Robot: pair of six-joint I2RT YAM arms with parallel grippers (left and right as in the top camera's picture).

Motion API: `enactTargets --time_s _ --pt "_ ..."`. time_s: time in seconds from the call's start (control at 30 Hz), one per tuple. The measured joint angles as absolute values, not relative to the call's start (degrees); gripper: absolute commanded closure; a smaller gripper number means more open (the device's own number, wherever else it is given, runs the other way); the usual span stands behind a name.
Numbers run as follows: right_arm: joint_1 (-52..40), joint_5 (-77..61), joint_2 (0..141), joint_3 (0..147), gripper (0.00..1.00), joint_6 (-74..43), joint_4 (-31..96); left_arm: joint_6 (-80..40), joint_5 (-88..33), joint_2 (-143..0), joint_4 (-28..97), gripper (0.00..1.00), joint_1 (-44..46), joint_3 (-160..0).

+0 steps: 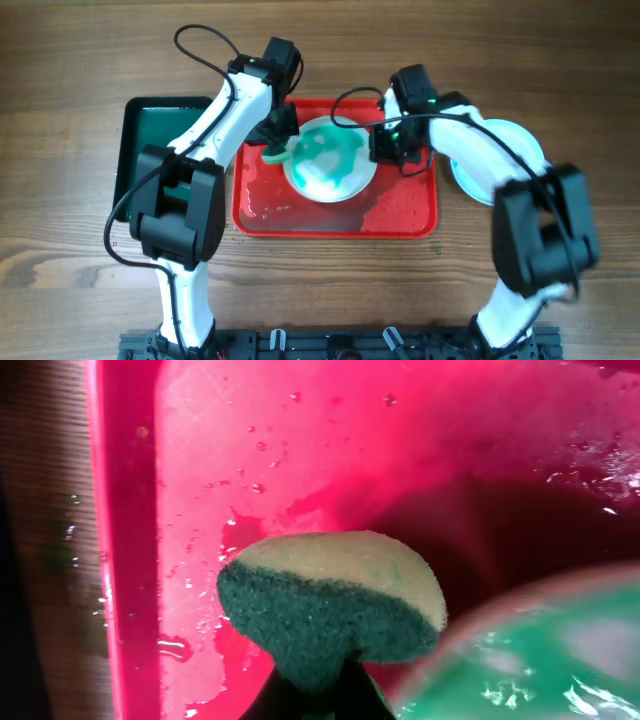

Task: Clean dirty plates on tray and stack at the side
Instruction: 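Lift the last plate with the right gripper and stack it on the side plate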

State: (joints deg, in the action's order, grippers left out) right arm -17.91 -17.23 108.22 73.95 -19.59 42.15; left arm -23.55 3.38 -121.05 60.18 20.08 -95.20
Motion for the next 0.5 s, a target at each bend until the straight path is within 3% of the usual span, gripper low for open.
enactTargets --time_s 0.23,0.5 --pt "-20.9 8.9 88.7 74.0 0.96 -19.6 48.1 -23.4 0.1 -121.1 58.2 0.96 20.1 -95.2" --pt "-32.6 40.7 84.1 74.0 0.96 -21.2 50.5 -23.4 -1.4 -121.1 56.6 0.96 20.1 -95.2"
